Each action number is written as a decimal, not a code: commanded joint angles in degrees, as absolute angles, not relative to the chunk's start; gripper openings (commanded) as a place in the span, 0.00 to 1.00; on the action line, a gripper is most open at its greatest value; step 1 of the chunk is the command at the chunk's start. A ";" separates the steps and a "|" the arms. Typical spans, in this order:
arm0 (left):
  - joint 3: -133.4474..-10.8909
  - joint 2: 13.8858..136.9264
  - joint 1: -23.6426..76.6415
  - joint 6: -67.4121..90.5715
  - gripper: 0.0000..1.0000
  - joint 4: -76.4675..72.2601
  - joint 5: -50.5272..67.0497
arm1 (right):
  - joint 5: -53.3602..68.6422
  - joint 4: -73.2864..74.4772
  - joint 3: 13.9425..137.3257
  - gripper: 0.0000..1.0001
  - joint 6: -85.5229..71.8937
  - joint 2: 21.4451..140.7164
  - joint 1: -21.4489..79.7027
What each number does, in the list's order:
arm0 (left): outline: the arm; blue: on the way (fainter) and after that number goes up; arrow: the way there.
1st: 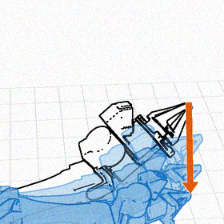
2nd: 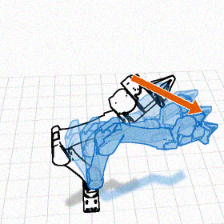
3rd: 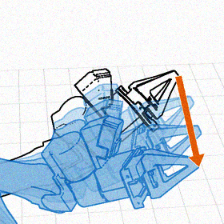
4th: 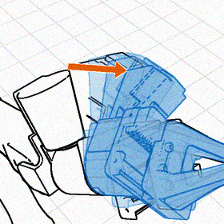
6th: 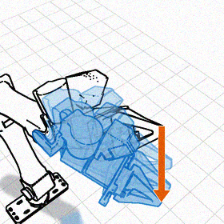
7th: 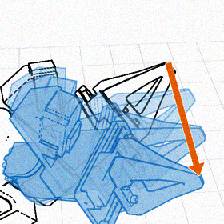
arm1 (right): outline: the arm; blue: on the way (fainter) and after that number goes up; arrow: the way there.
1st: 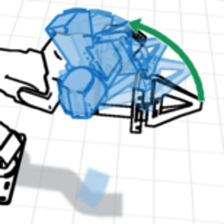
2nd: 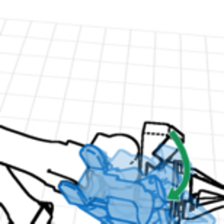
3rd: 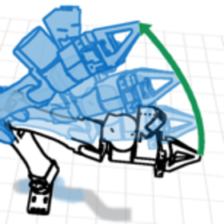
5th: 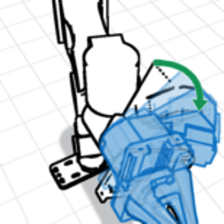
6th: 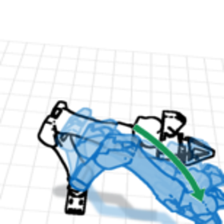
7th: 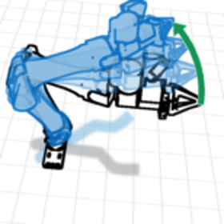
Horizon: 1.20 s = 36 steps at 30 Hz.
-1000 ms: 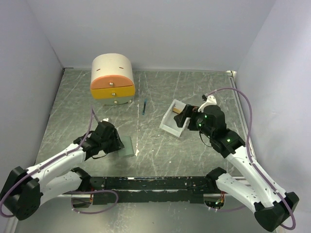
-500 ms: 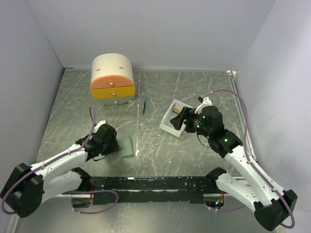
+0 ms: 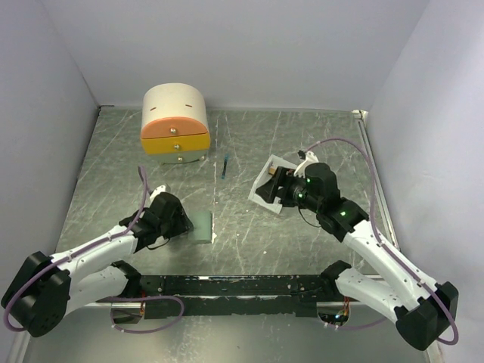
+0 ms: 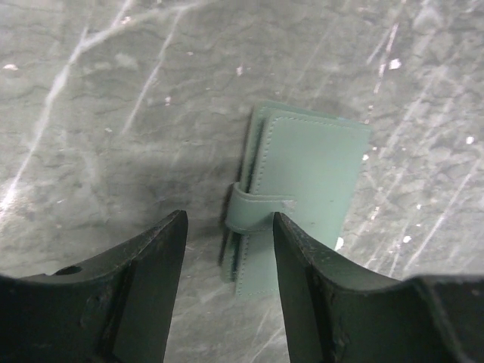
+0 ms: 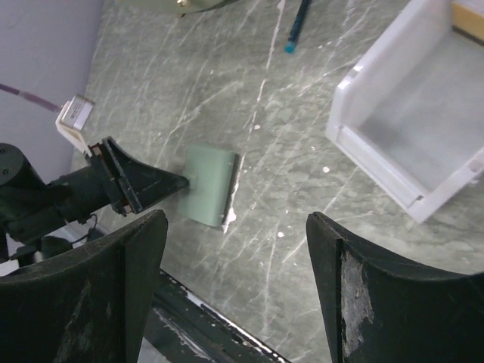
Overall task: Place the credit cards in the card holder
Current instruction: Move the card holder to the center of the board, then pick up the card holder from the center of the board.
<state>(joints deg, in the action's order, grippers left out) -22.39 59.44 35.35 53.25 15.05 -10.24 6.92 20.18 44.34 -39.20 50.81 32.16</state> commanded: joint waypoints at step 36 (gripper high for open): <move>-27.26 53.05 35.58 63.56 0.07 6.33 8.18 | -15.06 8.17 46.70 0.64 -38.24 70.86 64.67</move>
